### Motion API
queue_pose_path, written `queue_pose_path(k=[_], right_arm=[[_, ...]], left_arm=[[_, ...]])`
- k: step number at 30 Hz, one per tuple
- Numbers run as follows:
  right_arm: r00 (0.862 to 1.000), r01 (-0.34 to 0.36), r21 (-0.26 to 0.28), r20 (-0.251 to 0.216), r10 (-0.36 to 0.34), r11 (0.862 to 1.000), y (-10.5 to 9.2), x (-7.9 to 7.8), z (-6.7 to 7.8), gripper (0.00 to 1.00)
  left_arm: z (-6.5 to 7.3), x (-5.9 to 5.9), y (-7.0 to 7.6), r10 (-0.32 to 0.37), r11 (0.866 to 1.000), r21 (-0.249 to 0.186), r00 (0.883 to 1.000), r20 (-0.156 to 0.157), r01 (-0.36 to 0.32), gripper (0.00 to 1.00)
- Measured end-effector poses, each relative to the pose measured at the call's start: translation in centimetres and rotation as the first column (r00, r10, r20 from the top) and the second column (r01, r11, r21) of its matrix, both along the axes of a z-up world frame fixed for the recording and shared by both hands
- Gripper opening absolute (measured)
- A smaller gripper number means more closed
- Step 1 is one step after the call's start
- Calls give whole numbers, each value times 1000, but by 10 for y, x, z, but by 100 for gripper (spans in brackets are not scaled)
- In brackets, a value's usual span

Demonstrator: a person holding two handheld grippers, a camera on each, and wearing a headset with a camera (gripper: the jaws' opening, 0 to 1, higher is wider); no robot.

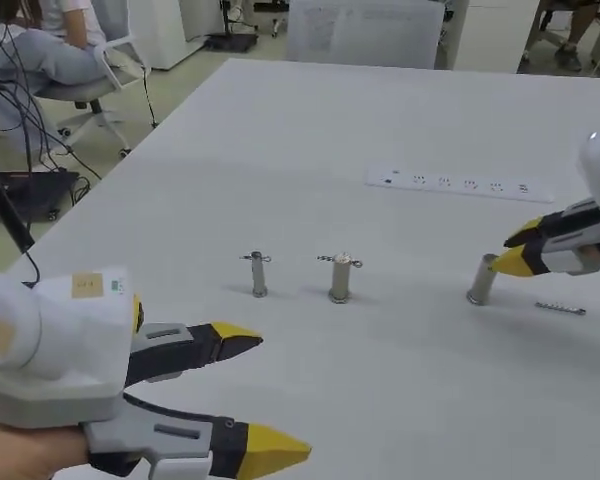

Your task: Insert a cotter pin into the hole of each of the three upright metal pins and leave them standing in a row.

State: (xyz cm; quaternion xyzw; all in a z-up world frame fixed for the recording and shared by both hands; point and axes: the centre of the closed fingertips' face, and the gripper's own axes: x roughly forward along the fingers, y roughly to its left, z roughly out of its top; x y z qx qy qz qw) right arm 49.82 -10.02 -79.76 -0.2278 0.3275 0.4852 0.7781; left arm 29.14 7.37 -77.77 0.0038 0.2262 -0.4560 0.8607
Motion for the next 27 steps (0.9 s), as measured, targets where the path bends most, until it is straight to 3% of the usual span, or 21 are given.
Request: queue_pose_path(k=[7,13,20,27], right_arm=[[997,76,20,-26,-75,997,4,-4,-8,26],[993,117,0,-16,-117,993,11,-8,-14,26],[971,237,31,3,-238,971,16,4,-13,25],[960,280,12,26,-280,960,16,10,-19,21]], left_arm=[[-1,1,1,3,1000,2,1000,-2,-3,68],[-2,-1,-1,-1,1000,0,1000,-5,1,67],[-4,-1,1,-1,1000,0,1000,-5,1,66],[-4,-2,2,2,1000,-4,1000,-5,-3,65]])
